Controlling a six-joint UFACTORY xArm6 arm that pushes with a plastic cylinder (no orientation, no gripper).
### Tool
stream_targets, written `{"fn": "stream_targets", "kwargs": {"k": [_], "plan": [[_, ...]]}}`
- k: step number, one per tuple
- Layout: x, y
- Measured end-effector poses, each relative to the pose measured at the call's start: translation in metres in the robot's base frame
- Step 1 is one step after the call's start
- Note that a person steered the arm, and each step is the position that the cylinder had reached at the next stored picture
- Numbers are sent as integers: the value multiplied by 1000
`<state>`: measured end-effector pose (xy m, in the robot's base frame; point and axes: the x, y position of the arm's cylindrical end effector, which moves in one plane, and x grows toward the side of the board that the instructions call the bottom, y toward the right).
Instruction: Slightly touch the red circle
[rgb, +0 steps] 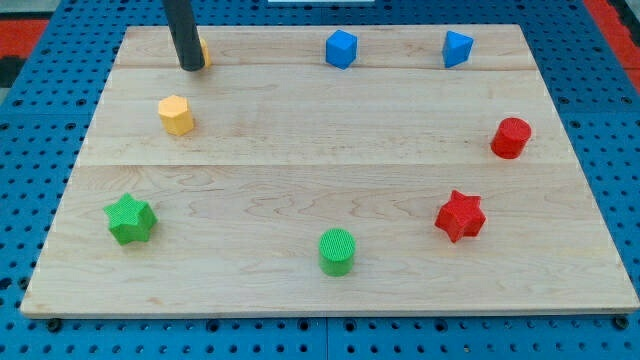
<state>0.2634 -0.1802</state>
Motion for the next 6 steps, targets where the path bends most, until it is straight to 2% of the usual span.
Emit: {"fn": "stream_targets", "kwargs": {"k": [1, 2, 3, 4, 5, 6], "plan": [[50, 25], [117, 80], [146, 200], [99, 280], [95, 360], [137, 455]]}}
